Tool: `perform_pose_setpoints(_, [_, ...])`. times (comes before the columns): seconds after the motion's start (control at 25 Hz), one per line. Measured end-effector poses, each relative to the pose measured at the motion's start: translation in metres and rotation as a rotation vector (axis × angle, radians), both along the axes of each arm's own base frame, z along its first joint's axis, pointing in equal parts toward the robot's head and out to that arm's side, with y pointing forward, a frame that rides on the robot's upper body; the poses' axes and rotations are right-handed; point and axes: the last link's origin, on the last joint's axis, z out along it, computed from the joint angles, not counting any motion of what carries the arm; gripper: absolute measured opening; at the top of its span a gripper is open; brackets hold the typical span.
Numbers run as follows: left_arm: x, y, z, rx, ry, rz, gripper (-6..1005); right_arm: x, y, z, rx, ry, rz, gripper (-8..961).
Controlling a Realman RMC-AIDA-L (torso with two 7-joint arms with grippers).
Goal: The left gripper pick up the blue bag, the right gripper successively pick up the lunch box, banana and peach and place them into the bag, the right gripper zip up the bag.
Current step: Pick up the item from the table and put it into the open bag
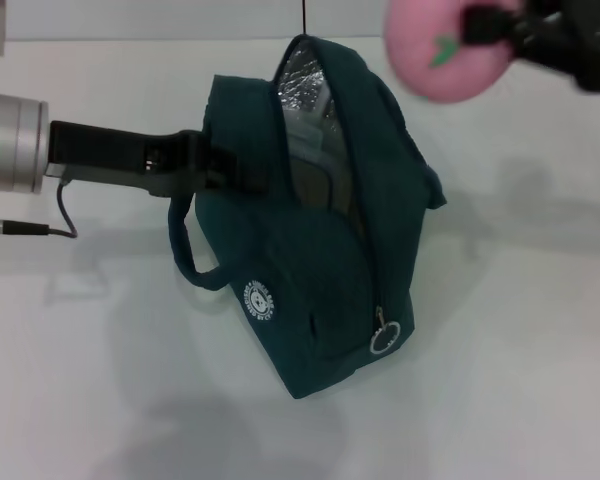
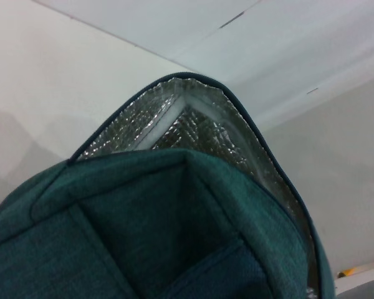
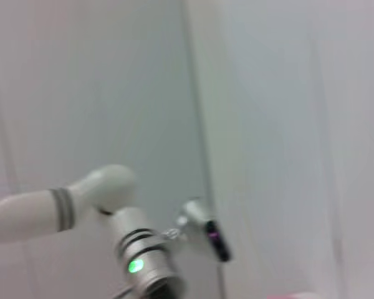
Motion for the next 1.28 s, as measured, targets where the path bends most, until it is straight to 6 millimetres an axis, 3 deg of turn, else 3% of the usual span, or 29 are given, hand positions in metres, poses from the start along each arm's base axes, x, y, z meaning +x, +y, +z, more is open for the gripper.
perform_pose_setpoints(0.24, [0.000, 0.001, 0.003, 0.012, -0.014, 0.001, 31, -0.003, 0.011, -0.041, -0.083, -0.027, 0.017, 36])
perform_pose_setpoints(0.48, [-0.003, 0.000, 0.004, 0.020, -0.018, 0.007, 31, 0.006, 0.024, -0.067, -0.084, -0.083, -0.007, 37])
perform_pose_setpoints(0.8, [-0.003, -0.001, 0.004, 0.020, -0.019, 0.007, 32, 0.004, 0.026, -0.089, -0.100, -0.128, 0.031, 39])
perform_pose_setpoints(1.0, [-0.004, -0.001, 0.004, 0.021, -0.019, 0.007, 32, 0.006, 0.029, -0.092, -0.081, -0.135, 0.014, 114])
perform_pose_setpoints(1.28, [-0.004, -0.001, 0.004, 0.022, -0.019, 0.006, 31, 0.007, 0.030, -0.092, -0.071, -0.135, 0.005, 400])
